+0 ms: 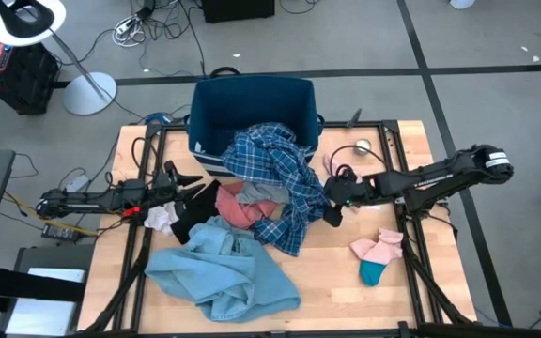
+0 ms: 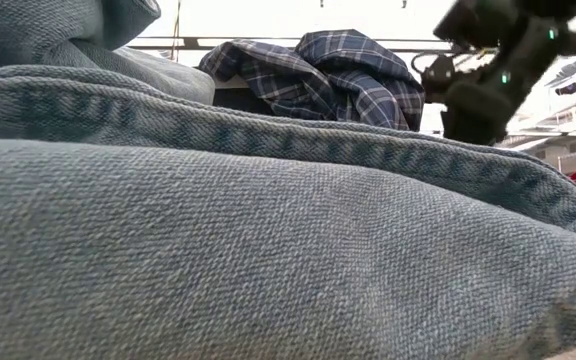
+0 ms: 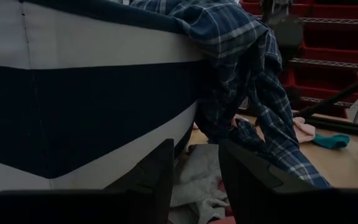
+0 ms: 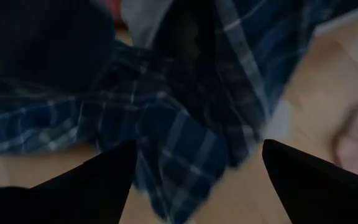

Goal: Sort clothes
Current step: Put the blue pajamas into the blue bin

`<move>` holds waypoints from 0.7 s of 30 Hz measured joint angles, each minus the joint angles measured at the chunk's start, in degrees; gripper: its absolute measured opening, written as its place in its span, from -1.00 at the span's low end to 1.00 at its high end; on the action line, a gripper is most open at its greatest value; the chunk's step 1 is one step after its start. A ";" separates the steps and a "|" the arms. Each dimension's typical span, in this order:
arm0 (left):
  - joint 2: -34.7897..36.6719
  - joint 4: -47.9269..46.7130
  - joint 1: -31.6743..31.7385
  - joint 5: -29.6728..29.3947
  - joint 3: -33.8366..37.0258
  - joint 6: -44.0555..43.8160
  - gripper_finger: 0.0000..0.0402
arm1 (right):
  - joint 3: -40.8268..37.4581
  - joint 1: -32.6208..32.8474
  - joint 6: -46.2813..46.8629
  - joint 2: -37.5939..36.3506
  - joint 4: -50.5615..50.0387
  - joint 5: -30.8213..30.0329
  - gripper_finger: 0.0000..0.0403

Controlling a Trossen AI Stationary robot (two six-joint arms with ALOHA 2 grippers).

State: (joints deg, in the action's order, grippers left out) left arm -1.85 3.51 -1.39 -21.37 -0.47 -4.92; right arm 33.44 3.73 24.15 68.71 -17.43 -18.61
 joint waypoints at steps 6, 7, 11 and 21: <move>0.00 0.00 0.01 -0.01 -0.02 0.00 -0.34 | -10.92 -1.49 -8.05 2.03 22.66 -1.33 0.65; 0.00 0.00 0.00 0.00 -0.02 0.00 -0.34 | -12.14 -1.69 -9.50 2.91 25.46 -1.37 0.63; 0.00 0.00 0.00 0.00 0.00 -0.01 -0.34 | -14.81 -2.80 -12.68 7.35 32.22 -1.55 0.56; 0.01 0.00 0.02 -0.01 -0.02 0.01 -0.34 | -15.01 -3.93 -10.68 20.01 49.37 -1.34 0.21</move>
State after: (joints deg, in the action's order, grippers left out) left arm -1.85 3.51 -1.37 -21.39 -0.49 -4.91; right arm 18.44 -0.21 13.47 88.72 31.94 -19.95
